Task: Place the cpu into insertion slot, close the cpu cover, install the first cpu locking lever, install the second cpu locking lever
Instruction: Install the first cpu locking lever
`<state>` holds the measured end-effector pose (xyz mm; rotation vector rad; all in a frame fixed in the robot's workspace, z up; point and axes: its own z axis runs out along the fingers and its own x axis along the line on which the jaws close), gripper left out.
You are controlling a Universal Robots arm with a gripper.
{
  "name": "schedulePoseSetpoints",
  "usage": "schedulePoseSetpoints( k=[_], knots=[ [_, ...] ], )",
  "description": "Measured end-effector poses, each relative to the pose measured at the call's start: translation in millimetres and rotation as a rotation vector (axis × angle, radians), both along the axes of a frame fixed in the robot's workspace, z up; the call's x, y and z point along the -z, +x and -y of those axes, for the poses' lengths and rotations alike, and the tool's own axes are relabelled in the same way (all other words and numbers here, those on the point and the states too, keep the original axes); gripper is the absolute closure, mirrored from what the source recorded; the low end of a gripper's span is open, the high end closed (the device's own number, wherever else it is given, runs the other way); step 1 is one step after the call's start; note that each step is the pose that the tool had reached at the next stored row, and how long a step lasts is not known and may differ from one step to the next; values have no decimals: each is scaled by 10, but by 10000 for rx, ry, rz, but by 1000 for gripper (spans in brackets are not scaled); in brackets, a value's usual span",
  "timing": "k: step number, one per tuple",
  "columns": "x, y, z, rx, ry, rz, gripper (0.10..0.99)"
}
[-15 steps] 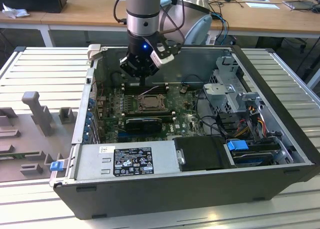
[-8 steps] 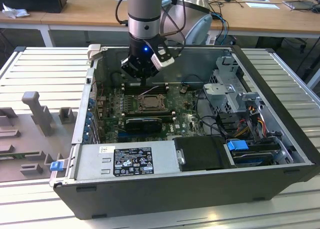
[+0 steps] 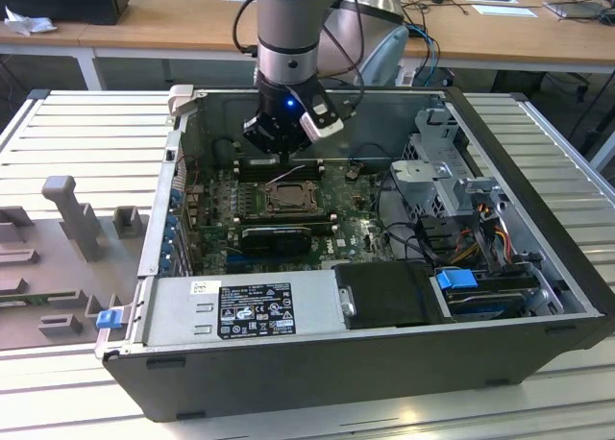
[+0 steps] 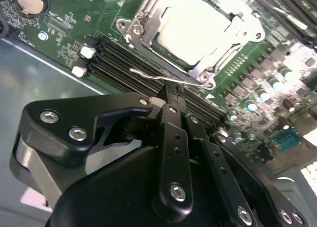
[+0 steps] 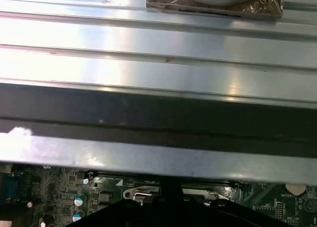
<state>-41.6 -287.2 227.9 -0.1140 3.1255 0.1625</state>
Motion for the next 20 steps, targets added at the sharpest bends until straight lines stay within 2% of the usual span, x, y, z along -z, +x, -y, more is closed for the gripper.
schedulePoseSetpoints(
  k=[3,6,9,14,20],
  knots=[
    [8,45,-10,0,-42,0,980],
    [27,99,-16,1,-196,1,980],
    [55,142,-20,1,-262,0,980],
    [104,178,-52,9,-277,1,980],
    [159,240,-53,37,-280,-1,980]
  ],
)
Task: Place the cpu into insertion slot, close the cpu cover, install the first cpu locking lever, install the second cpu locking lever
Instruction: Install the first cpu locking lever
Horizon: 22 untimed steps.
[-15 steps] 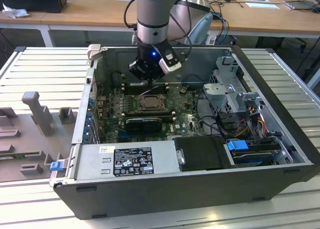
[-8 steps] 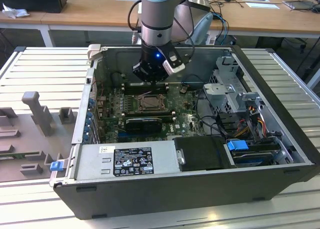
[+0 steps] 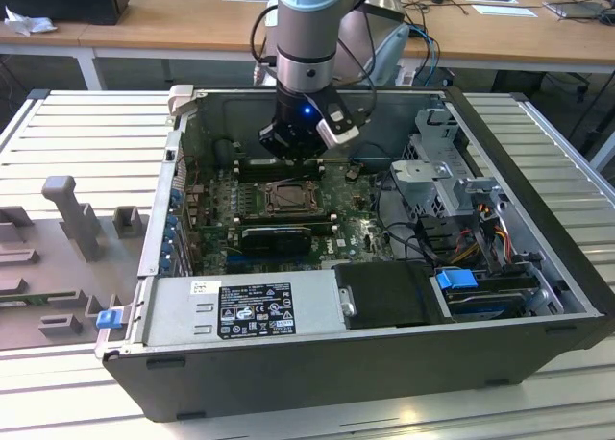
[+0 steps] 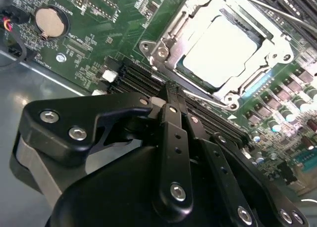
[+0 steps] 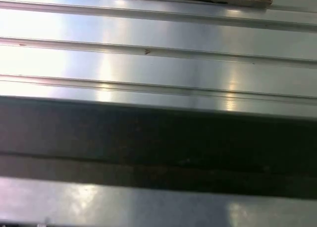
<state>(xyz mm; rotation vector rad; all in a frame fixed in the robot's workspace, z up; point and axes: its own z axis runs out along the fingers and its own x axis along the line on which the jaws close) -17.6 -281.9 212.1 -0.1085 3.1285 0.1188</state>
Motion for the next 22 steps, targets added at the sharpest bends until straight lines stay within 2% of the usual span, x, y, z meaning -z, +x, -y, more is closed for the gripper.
schedulePoseSetpoints(
  k=[10,13,17,18,20,22],
  knots=[
    [64,23,0,8,-44,0,980],
    [82,22,1,9,-117,-2,980],
    [107,22,2,9,-128,-1,980],
    [108,21,3,10,-107,-2,980],
    [112,22,3,11,69,0,980],
    [101,23,2,9,80,5,980]
  ],
)
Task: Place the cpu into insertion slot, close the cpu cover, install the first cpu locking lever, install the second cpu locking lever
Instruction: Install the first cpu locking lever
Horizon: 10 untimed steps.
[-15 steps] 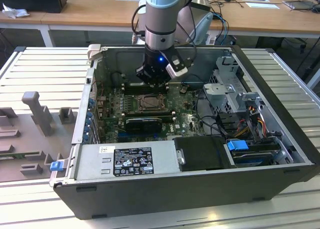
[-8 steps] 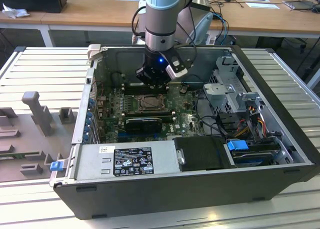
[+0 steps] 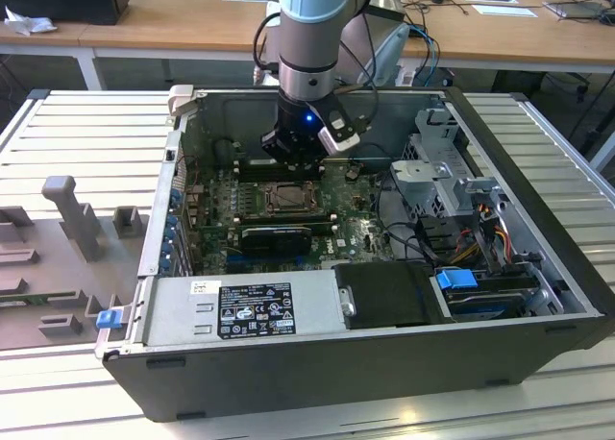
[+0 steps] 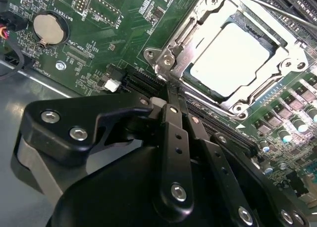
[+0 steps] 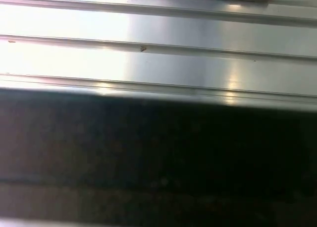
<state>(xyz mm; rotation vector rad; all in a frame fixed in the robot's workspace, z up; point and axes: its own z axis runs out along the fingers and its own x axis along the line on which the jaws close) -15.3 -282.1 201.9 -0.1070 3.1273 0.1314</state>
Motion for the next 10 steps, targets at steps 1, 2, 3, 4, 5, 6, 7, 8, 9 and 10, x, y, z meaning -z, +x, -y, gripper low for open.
schedulePoseSetpoints(
  k=[1,2,3,4,5,6,7,8,9,10],
  knots=[
    [-24,0,0,0,-2,-1,980],
    [-46,0,1,0,-9,-3,980],
    [-80,0,1,-1,-18,-4,980],
    [-140,0,1,-1,-53,-4,980],
    [-169,0,1,-1,-85,-4,980],
    [-177,0,0,-1,-110,-2,980],
    [-177,0,1,-2,-119,-2,980],
    [-178,-1,6,-1,-123,-5,980],
    [-178,-1,16,0,-125,-6,980],
    [-177,-1,24,0,-123,-5,980]
  ],
)
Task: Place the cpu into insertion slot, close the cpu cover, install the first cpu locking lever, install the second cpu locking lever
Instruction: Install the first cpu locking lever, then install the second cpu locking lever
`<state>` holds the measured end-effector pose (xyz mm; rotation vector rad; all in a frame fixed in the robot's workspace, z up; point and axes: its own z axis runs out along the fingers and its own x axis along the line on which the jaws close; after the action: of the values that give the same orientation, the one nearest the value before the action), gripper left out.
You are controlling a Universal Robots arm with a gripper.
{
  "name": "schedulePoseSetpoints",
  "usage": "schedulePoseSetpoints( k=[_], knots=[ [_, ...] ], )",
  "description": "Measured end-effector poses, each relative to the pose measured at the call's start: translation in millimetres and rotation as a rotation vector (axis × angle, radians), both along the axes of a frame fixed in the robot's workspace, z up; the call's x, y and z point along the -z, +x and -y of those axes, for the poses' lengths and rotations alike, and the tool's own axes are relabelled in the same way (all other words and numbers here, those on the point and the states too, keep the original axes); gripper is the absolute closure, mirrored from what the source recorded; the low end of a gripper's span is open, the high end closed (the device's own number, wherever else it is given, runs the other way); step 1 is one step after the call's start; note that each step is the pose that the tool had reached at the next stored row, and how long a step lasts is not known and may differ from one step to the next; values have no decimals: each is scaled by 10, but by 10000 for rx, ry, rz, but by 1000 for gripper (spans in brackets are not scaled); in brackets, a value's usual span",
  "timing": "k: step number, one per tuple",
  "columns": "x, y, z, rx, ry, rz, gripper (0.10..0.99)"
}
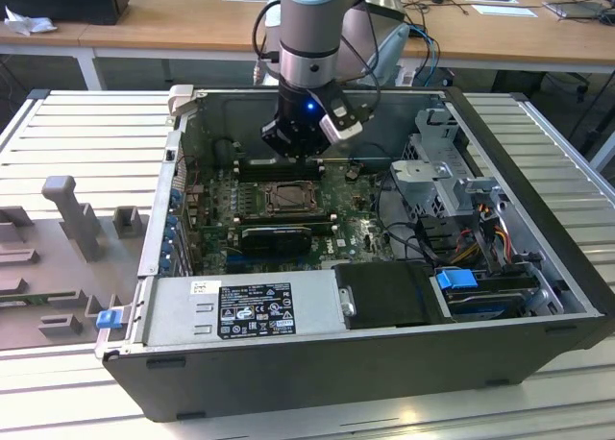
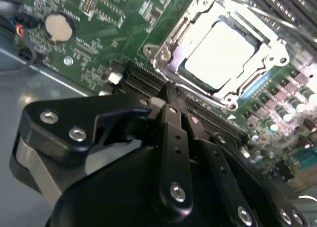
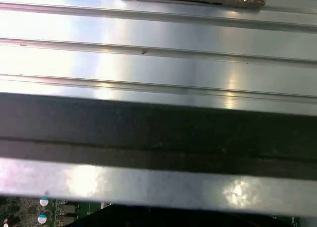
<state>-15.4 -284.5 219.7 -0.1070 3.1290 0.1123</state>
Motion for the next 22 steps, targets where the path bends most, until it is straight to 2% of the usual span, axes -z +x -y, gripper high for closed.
schedulePoseSetpoints(
  k=[22],
  knots=[
    [0,0,44,-1,0,0,980]
  ],
)
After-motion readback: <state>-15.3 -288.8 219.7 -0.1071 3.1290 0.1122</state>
